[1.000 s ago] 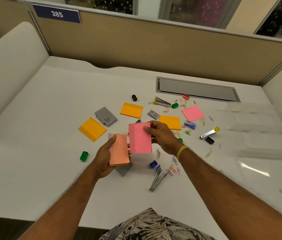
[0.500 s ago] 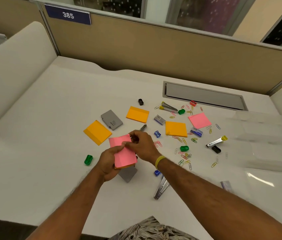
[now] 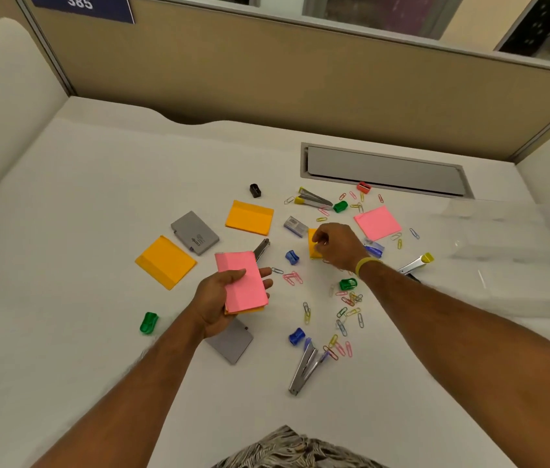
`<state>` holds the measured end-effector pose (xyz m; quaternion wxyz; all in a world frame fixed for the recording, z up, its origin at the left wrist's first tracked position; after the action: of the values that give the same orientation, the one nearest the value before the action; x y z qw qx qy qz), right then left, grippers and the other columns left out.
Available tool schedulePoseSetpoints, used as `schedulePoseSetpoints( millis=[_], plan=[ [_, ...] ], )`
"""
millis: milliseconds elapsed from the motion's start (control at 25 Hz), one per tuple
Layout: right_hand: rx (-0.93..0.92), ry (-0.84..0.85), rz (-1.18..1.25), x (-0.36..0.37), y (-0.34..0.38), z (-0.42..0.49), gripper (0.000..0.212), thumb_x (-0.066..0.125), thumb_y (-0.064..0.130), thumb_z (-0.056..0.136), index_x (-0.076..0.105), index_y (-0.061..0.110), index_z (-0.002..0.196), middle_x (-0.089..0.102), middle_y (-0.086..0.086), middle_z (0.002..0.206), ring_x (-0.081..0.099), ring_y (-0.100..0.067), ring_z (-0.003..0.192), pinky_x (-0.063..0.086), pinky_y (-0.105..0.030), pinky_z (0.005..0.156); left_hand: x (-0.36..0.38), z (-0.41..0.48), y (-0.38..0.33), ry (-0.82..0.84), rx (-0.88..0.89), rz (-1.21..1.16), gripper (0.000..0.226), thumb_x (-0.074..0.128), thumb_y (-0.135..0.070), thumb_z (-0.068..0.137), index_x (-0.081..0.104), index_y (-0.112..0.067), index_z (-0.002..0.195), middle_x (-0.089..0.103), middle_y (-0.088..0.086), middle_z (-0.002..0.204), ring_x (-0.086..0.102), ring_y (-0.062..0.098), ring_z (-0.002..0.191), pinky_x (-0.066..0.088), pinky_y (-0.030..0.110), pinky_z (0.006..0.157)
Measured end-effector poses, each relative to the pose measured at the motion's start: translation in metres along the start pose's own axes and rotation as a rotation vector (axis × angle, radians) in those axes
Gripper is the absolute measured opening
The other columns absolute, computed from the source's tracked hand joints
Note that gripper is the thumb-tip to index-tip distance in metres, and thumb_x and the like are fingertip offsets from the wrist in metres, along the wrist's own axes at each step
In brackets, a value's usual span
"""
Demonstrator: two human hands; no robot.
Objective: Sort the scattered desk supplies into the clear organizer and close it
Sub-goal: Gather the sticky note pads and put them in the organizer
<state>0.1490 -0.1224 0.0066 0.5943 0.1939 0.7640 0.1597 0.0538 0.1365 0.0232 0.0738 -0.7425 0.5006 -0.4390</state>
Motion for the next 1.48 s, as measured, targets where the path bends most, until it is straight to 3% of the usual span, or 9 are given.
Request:
schedulePoseSetpoints(
  millis=[120,320,520,840,960,1200,1280,1480],
  plan=[
    [0.005,0.072,-0.088,-0.001,-0.016,0.011,0.014,0.061,0.010,0.088,0.067,0.011,0.100,0.066,-0.009,0.105,0.058,-0.023,0.095,0.049,-0.031,0.085,0.006,0.008,0.000,-0.003,-0.012,-0.011,0.048,0.041,-0.015,0.099,0.029,-0.010,0.146,0.068,0.015,0.119,0.067,0.035,0.104,0.060,0.046,0.072],
    [-0.035,0.180,-0.080,0.013,-0.027,0.009,0.030,0.072,0.034,0.084,0.060,0.018,0.106,0.054,0.001,0.102,0.050,-0.015,0.091,0.046,-0.028,0.082,0.009,0.018,0.001,-0.004,-0.030,-0.031,0.042,0.042,-0.015,0.099,0.031,-0.013,0.139,0.069,0.015,0.116,0.068,0.034,0.103,0.060,0.046,0.072],
    [-0.026,0.190,-0.033,0.015,-0.025,0.012,0.022,0.074,0.030,0.083,0.065,0.014,0.094,0.062,-0.004,0.095,0.053,-0.016,0.082,0.042,-0.025,0.071,0.011,0.021,0.002,-0.004,-0.039,-0.014,0.037,0.043,-0.017,0.099,0.033,-0.015,0.134,0.070,0.014,0.115,0.069,0.034,0.102,0.060,0.047,0.074],
    [-0.070,0.301,0.003,0.016,-0.023,-0.010,0.017,0.072,0.030,0.085,0.066,0.015,0.085,0.057,0.010,0.079,0.050,-0.011,0.076,0.037,-0.018,0.061,0.017,0.020,0.005,0.002,-0.032,0.006,0.040,0.042,-0.016,0.099,0.033,-0.014,0.138,0.069,0.014,0.116,0.066,0.035,0.107,0.057,0.051,0.081],
    [-0.084,0.295,-0.001,0.019,-0.023,-0.017,0.018,0.073,0.031,0.084,0.070,0.015,0.091,0.063,0.004,0.090,0.054,-0.011,0.084,0.040,-0.020,0.068,0.020,0.020,0.008,0.014,-0.032,0.012,0.041,0.041,-0.016,0.099,0.034,-0.013,0.140,0.069,0.015,0.117,0.066,0.034,0.106,0.057,0.050,0.081],
    [0.006,0.000,0.058,-0.019,-0.044,0.004,0.011,0.071,0.018,0.085,0.070,0.013,0.094,0.066,-0.005,0.098,0.055,-0.015,0.087,0.038,-0.017,0.068,0.017,0.020,0.010,0.016,-0.029,0.020,0.042,0.041,-0.016,0.099,0.034,-0.014,0.140,0.070,0.014,0.116,0.068,0.033,0.103,0.059,0.048,0.077],
    [0.012,0.024,-0.016,-0.030,-0.051,0.018,0.022,0.074,0.022,0.083,0.067,0.013,0.101,0.064,-0.006,0.103,0.056,-0.018,0.092,0.042,-0.022,0.074,0.016,0.022,0.010,0.011,-0.030,0.021,0.041,0.042,-0.017,0.099,0.035,-0.014,0.139,0.069,0.014,0.117,0.066,0.034,0.106,0.058,0.049,0.079],
    [-0.038,0.268,-0.286,-0.034,-0.049,0.046,0.061,0.083,0.038,0.071,0.054,0.018,0.121,0.053,-0.005,0.121,0.052,-0.022,0.109,0.047,-0.038,0.096,0.015,0.025,0.012,-0.005,-0.029,0.032,0.036,0.042,-0.017,0.099,0.036,-0.016,0.135,0.071,0.012,0.114,0.068,0.033,0.103,0.059,0.049,0.078]
  ],
)
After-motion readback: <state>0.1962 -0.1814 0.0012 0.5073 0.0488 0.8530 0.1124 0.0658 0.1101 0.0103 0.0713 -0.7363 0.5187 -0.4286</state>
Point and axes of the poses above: each hand's wrist, its own z-axis towards the middle knuckle, its own x-axis out of the palm, y = z × x, the point moved 1 cm from there along z, towards the middle knuckle
